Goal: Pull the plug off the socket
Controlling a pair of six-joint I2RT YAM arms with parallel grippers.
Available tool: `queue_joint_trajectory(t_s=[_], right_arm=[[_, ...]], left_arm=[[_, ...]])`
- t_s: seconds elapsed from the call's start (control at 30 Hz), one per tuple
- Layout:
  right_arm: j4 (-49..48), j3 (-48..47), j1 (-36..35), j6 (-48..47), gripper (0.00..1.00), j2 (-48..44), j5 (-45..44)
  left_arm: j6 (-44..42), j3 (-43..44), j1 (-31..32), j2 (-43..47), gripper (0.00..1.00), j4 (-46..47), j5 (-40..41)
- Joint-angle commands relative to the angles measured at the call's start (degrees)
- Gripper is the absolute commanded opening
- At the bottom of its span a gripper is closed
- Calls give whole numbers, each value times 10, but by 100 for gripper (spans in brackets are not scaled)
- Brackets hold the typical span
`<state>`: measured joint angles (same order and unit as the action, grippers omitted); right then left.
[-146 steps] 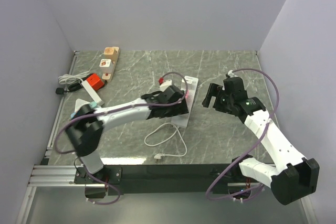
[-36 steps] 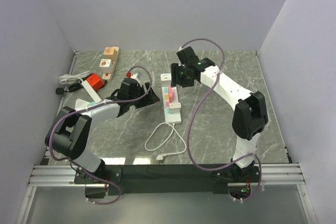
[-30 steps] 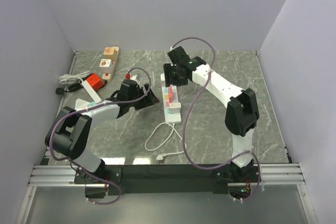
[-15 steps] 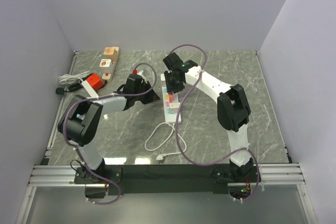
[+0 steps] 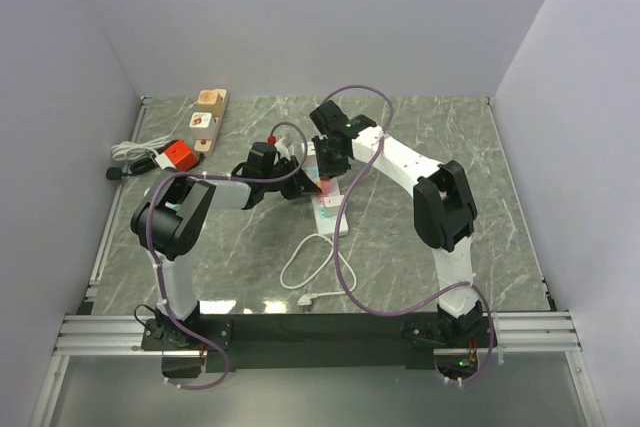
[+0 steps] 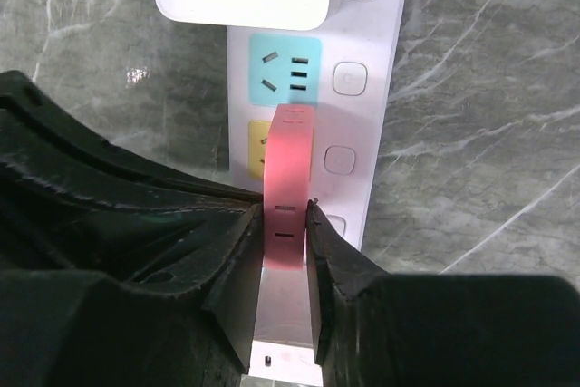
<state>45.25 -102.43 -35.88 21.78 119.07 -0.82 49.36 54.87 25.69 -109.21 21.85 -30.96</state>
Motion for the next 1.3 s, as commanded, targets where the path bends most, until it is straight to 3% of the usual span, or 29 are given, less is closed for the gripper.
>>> queue_joint_trajectory(t_s=[0.0,0.13,0.3,0.37,0.5,0.53,0.8,0.93,1.0,1.17,1.2,1.27], right_arm=[[9,-14,-4,-6,36,16,-2],[5,-17,-4,-11,43,21,2],[7,-24,-3,-14,43,28,3],[9,-27,-3,-15,38,33,6],[13,-33,-3,-10,4,33,6],[15,-34,-3,-8,0,21,6],[15,-22,-2,3,0,-111,12],[55,-49,8,3,0,-114,9],[76,-51,16,6,0,-121,-33],[31,74,105,62,0,-187,-101],[15,97,170,89,0,-208,-98],[-31,147,232,111,0,-219,-82]], left_arm=[[13,-6,2,-7,1,32,-23],[13,-17,2,-7,1,21,-6],[9,-19,5,-13,1,-14,20],[11,-17,8,-21,1,-20,30],[16,-13,18,-32,1,-45,65],[17,-12,19,-34,1,-59,72],[13,-13,23,-51,1,-95,111],[13,-11,23,-61,1,-100,113],[14,-11,23,-59,1,-95,110],[18,-6,23,-26,1,-91,96],[16,1,23,-18,1,-94,93],[9,14,23,4,1,-101,89]])
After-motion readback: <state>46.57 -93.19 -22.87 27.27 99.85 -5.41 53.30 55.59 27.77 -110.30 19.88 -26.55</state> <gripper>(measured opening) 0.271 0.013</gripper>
